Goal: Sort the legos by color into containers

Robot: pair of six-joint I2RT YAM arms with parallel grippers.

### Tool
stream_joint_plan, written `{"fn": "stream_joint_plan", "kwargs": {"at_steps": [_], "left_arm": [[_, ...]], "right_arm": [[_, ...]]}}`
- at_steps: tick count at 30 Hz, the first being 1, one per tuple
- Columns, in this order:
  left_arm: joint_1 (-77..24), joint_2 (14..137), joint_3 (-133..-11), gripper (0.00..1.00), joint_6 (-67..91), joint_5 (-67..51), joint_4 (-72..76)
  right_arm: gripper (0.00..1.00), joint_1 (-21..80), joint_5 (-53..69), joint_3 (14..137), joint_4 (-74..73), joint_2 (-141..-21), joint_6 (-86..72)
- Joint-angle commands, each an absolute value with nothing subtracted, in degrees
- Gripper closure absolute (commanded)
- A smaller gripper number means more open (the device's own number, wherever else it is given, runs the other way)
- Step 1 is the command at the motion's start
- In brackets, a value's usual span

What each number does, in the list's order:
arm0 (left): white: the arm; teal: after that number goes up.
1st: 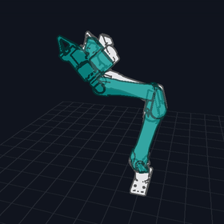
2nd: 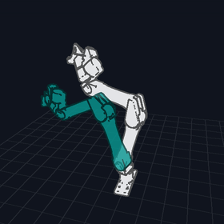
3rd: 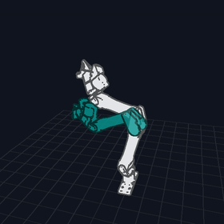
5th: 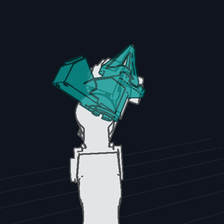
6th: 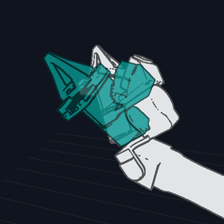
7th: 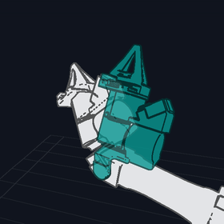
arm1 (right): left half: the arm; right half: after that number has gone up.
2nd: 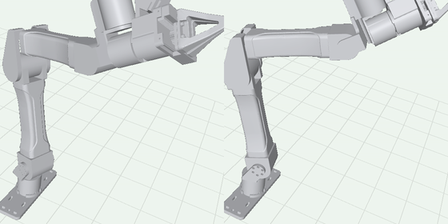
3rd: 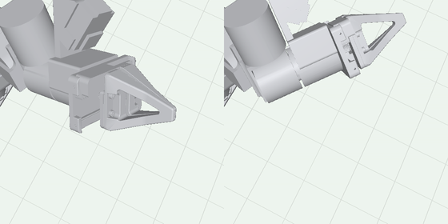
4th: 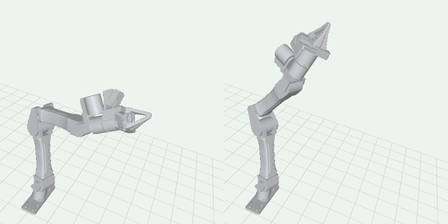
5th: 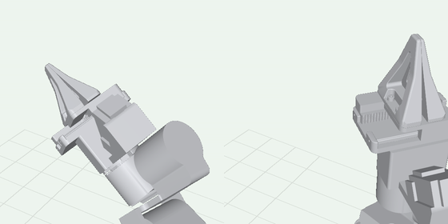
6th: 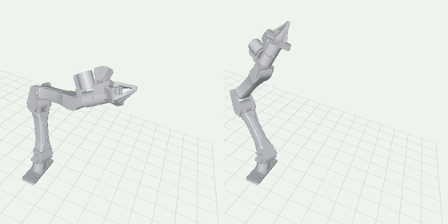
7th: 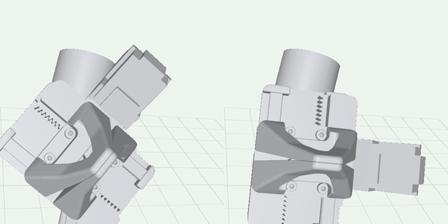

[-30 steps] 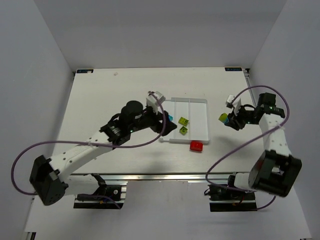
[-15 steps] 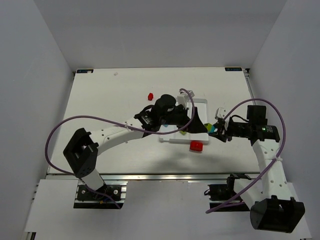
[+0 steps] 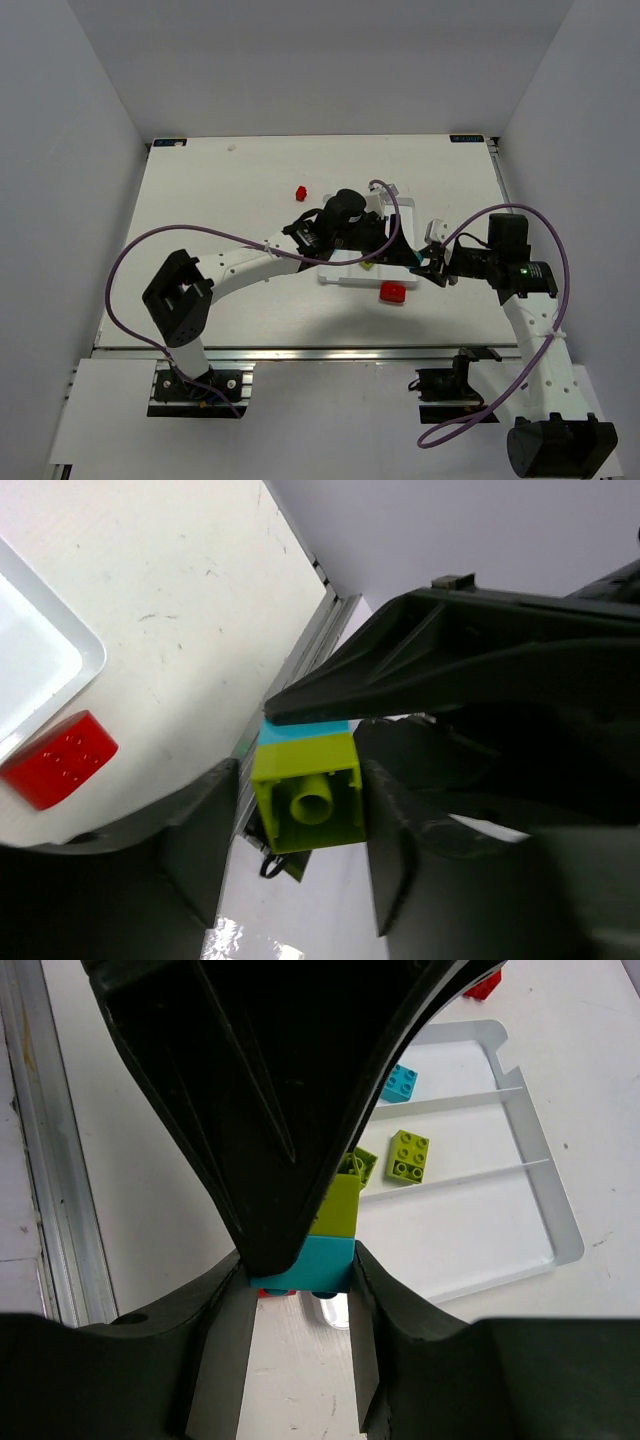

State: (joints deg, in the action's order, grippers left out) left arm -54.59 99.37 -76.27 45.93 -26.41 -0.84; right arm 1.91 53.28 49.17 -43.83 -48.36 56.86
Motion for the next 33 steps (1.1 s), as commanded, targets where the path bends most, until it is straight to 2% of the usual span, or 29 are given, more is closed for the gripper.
{"fn": "stream_joint_plan", "kwargs": {"at_steps": [1, 4, 7, 11, 23, 28, 33], "left_arm": [[-55.0, 98.4, -78.7, 0.41, 45.9, -26.5, -1.9], [-55.0, 98.4, -79.0, 0.42, 45.7, -26.3, -2.0], [-55.0, 98.3, -79.1, 0.32, 45.5, -26.0, -2.3], [-55.0, 98.0, -79.1, 0.26, 45.3, -25.9, -2.8], [-54.0, 96.1, -77.3, 0.31, 45.2, -25.9, -2.0], [-54.0, 96.0, -77.1, 0.38, 45.2, -26.1, -1.9], [-54.0, 95.5, -76.9, 0.38, 45.1, -25.9, -2.0]], "right_arm": [[1.00, 2.3, 53.4, 48.8, -41.3, -47.5, 55.2], [1.00, 2.8, 52.7, 48.3, -41.3, -46.9, 55.2], [1.00, 2.9, 51.7, 48.0, -41.4, -46.7, 55.4], [1.00, 3.1, 51.2, 47.8, -41.2, -46.8, 55.4], [1.00, 3.3, 50.8, 47.4, -40.9, -47.4, 55.2], [1.00, 3.3, 50.5, 47.3, -40.8, -47.4, 55.4], [1.00, 3.3, 50.5, 47.2, -40.7, -47.5, 55.4]]}}
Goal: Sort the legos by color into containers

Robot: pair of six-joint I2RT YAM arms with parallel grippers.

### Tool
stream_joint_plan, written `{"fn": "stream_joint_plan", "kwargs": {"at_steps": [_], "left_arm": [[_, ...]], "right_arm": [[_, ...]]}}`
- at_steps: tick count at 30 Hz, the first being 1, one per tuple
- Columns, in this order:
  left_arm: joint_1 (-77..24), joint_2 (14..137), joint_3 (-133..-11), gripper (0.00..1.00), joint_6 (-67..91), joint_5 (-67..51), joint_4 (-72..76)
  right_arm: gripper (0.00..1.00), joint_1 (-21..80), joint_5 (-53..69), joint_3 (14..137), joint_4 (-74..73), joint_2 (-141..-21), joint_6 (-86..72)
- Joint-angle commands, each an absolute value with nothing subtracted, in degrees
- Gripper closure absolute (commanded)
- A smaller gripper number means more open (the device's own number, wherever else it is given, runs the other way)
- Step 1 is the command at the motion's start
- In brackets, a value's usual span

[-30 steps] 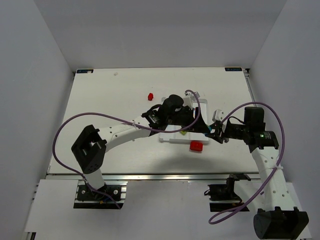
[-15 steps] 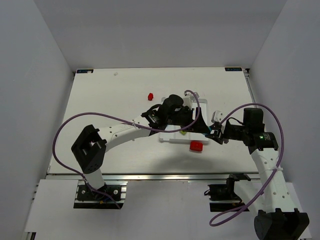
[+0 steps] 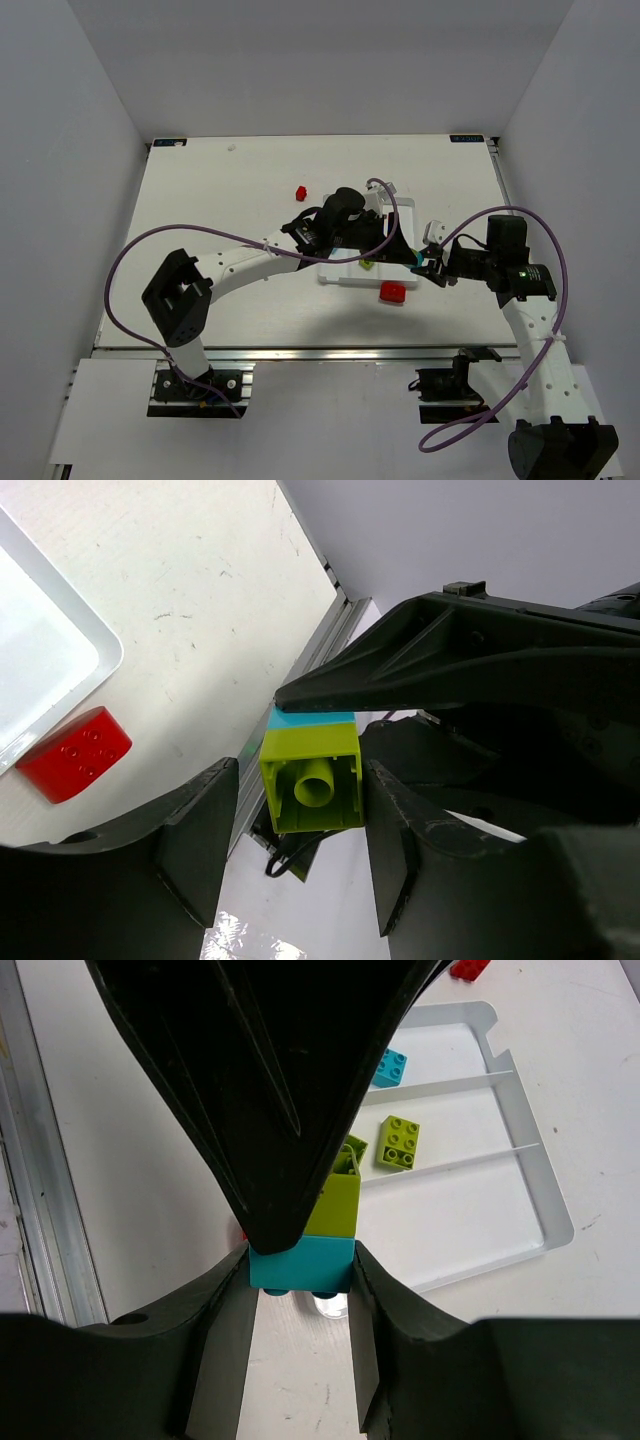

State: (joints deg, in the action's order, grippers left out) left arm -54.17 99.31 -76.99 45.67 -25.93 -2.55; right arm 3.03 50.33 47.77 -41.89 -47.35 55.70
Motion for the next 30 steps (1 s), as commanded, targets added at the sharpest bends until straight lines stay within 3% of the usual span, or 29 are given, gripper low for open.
{"fn": "stream_joint_plan", "kwargs": {"at_steps": [1, 7, 12, 18, 30], "left_arm": [[-54.0, 95.6, -76.9, 0.37, 45.1, -25.8, -2.1], [-54.0, 95.8, -77.0, 0.37, 44.8, -25.9, -2.0], [-54.0, 96.2, -76.9, 0.68, 44.9, -26.6, -1.8], [-54.0, 96.2, -76.9, 0.83, 44.6, -27.0, -2.0], [-50.6, 91.7, -77.4, 0.93, 38.8, -15.4, -11.6]], "right_arm": [[1.00, 3.3, 50.5, 47.0, -40.7, -47.5, 55.5], [1.00, 3.3, 50.3, 46.8, -40.8, -47.6, 55.6], [1.00, 3.3, 50.3, 46.8, -40.7, -47.7, 55.7], [1.00, 3.4, 50.1, 46.8, -40.6, -47.7, 55.7], [1.00, 2.9, 42.1, 44.2, -38.5, -46.6, 56.6]]}}
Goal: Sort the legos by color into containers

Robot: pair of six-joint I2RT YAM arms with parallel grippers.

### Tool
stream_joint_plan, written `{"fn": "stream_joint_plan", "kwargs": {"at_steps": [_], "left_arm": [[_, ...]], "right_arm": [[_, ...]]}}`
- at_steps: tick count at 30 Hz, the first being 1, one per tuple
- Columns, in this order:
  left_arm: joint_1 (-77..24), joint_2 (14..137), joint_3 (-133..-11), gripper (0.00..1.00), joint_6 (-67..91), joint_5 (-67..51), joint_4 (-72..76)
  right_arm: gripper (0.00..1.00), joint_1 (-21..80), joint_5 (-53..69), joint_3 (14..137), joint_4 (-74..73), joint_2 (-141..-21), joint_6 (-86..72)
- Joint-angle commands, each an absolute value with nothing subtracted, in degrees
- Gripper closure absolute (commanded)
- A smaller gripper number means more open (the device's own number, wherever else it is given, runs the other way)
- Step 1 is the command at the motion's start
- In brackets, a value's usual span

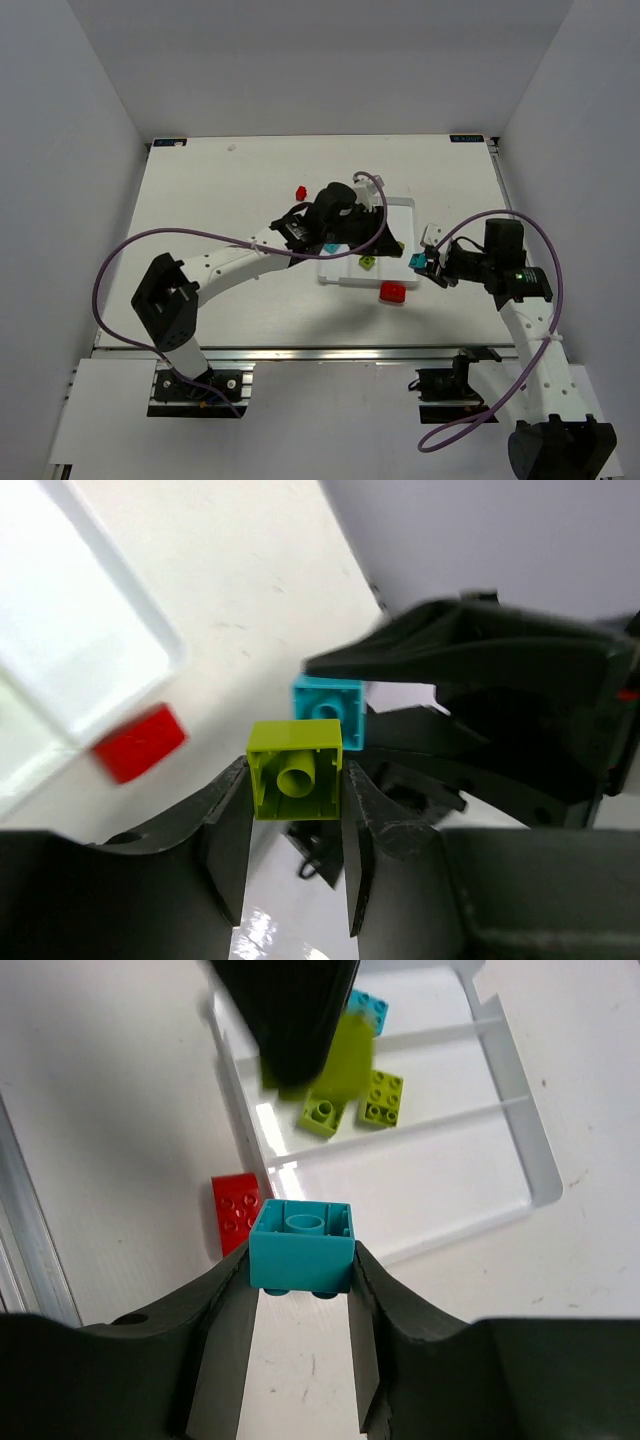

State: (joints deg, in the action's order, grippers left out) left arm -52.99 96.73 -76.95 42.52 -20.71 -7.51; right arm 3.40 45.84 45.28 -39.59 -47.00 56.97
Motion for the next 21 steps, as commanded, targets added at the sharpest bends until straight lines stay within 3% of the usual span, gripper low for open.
{"fn": "stream_joint_plan", "kwargs": {"at_steps": [1, 8, 15, 18, 21], "left_arm": [[-49.9, 91.5, -77.3, 0.93, 38.7, -14.7, -11.9], [-47.2, 94.1, -75.7, 0.93, 36.4, -11.4, -12.7], [-47.2, 104.9, -82.3, 0.87, 33.1, -5.9, -18.9], [-47.2, 108.6, -85.3, 0.73, 32.7, -5.3, -19.9], [-47.2, 111.6, -88.1, 0.48, 32.3, -4.8, -21.4]], "right_arm": [[1.00, 3.1, 41.9, 43.9, -38.1, -46.6, 56.3], [1.00, 3.1, 40.3, 42.4, -35.4, -46.7, 53.8], [1.00, 3.0, 40.6, 42.5, -35.6, -46.4, 52.1], [1.00, 3.3, 41.1, 42.8, -35.8, -46.7, 51.9], [1.00, 3.4, 41.6, 43.0, -35.9, -47.4, 51.8]]}}
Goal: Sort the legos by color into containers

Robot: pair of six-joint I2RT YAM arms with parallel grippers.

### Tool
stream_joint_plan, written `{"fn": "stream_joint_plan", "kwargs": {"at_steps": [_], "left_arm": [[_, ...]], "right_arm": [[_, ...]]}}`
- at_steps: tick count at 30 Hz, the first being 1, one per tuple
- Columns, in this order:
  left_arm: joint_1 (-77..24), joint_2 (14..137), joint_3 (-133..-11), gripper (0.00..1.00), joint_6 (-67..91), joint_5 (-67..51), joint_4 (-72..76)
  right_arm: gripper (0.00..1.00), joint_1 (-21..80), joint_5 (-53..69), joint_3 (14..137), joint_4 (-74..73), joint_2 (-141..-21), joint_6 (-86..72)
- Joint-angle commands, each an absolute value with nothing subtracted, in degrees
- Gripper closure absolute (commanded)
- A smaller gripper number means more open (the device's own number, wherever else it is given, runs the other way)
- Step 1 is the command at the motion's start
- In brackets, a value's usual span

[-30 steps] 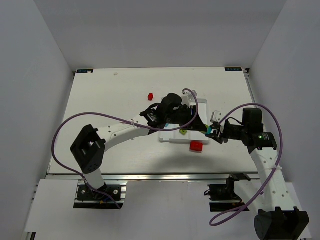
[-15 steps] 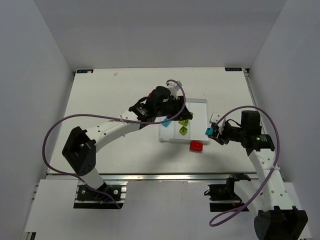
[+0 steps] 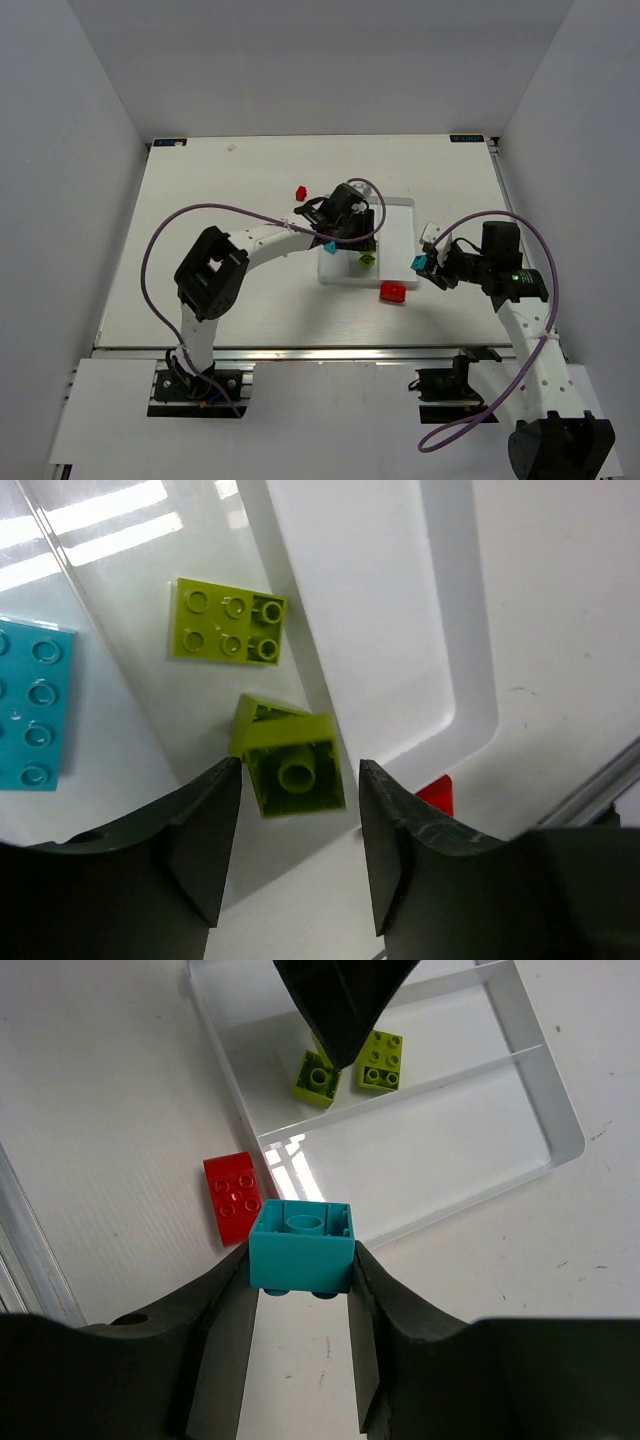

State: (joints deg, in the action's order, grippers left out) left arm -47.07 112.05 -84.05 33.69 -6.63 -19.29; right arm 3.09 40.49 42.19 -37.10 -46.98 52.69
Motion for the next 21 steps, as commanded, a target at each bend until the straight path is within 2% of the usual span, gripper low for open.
{"fn": "stream_joint_plan", "kwargs": {"at_steps": [1, 4, 9, 12, 14, 15, 18, 21], "left_arm": [[-47.2, 112.1, -88.8, 0.36, 32.2, -4.5, -21.7], [-47.2, 113.5, -90.4, 0.25, 31.9, -4.3, -22.3], [-47.2, 112.4, -92.2, 0.23, 31.0, -3.1, -23.5], [-46.6, 109.7, -93.2, 0.25, 29.4, 2.0, -25.6], [-46.1, 105.0, -92.2, 0.31, 27.6, 5.2, -27.2], [-44.7, 102.9, -91.2, 0.45, 27.0, 6.9, -27.6], [-42.3, 94.0, -84.0, 0.65, 24.9, 14.7, -28.9], [-40.4, 84.5, -74.1, 0.64, 22.3, 21.6, -29.4]], "right_arm": [[1.00, 3.5, 41.7, 42.9, -35.8, -47.6, 51.8], [1.00, 4.3, 41.5, 42.7, -35.4, -48.8, 51.4], [1.00, 6.4, 41.4, 43.0, -32.1, -51.1, 48.1], [1.00, 8.8, 41.0, 43.7, -29.5, -54.0, 45.6], [1.00, 11.2, 40.2, 45.2, -27.8, -57.5, 43.4], [1.00, 12.8, 39.8, 45.6, -27.0, -58.7, 42.7], [1.00, 18.5, 36.1, 47.6, -24.4, -64.5, 39.8], [1.00, 24.4, 32.0, 50.7, -21.3, -70.6, 36.5]]}}
